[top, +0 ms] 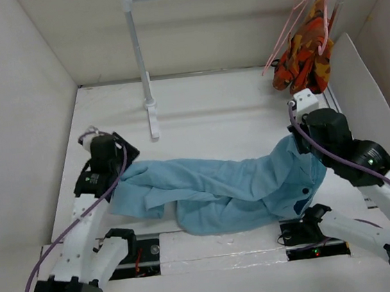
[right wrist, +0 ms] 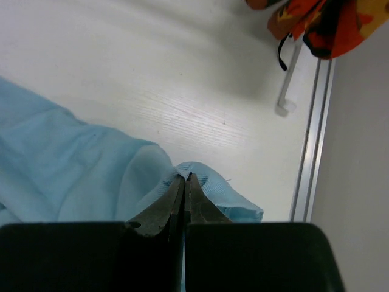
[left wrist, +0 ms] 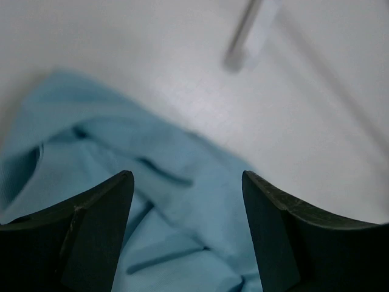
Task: Place the trousers on the hanger
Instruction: Flatten out the trousers at the center of the board.
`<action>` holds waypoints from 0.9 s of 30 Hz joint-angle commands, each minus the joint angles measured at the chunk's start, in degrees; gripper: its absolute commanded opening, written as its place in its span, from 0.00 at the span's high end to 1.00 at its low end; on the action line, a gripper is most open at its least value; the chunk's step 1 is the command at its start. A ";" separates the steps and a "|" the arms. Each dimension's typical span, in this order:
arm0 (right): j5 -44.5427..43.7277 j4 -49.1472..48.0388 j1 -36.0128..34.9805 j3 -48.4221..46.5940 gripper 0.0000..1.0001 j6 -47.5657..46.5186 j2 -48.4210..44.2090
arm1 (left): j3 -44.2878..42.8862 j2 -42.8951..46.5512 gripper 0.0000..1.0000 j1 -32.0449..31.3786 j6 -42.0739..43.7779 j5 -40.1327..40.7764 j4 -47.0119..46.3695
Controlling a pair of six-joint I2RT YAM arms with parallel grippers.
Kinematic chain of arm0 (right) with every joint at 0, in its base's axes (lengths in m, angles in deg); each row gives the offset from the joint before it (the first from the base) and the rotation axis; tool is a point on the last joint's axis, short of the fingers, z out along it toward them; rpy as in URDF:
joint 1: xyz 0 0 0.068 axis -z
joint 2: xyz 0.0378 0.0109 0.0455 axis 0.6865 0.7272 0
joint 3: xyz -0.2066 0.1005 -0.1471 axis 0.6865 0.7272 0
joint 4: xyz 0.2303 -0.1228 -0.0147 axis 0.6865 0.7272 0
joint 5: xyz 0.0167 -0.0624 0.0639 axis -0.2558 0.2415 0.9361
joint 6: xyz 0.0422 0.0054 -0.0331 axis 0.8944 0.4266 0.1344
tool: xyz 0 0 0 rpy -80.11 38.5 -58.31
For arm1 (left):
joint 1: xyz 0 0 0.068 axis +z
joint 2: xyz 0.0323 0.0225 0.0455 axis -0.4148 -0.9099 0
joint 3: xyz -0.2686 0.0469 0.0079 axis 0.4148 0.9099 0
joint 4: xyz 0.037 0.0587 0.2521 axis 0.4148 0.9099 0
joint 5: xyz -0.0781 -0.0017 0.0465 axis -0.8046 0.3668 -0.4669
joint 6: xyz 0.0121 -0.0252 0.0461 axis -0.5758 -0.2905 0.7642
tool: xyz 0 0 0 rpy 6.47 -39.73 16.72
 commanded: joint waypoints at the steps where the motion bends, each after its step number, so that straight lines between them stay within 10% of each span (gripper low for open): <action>1: 2.19 -7.54 3.48 1.27 1.00 0.85 0.05 | 8.58 2.26 0.30 -0.32 -8.32 -6.69 2.33; 15: 19.53 -15.20 7.97 14.63 1.00 -0.82 -3.99 | 20.20 -11.95 0.21 0.21 -10.36 -4.06 -17.17; 18: 19.45 -15.20 7.97 14.82 1.00 -1.25 -4.60 | 18.72 -18.29 0.40 0.21 -9.57 -4.68 -19.64; 19: 19.54 -15.20 7.97 14.20 1.00 -1.60 -4.69 | 18.01 -19.26 0.80 0.21 -9.48 -3.72 -19.47; 20: 19.97 -15.20 7.97 13.68 1.00 -2.30 -4.69 | 17.31 -19.44 0.95 0.21 -9.31 -3.36 -18.42; 27: 20.06 -9.94 7.97 7.00 1.00 -5.03 -4.60 | 5.56 -5.93 1.00 0.21 -5.44 2.78 -7.27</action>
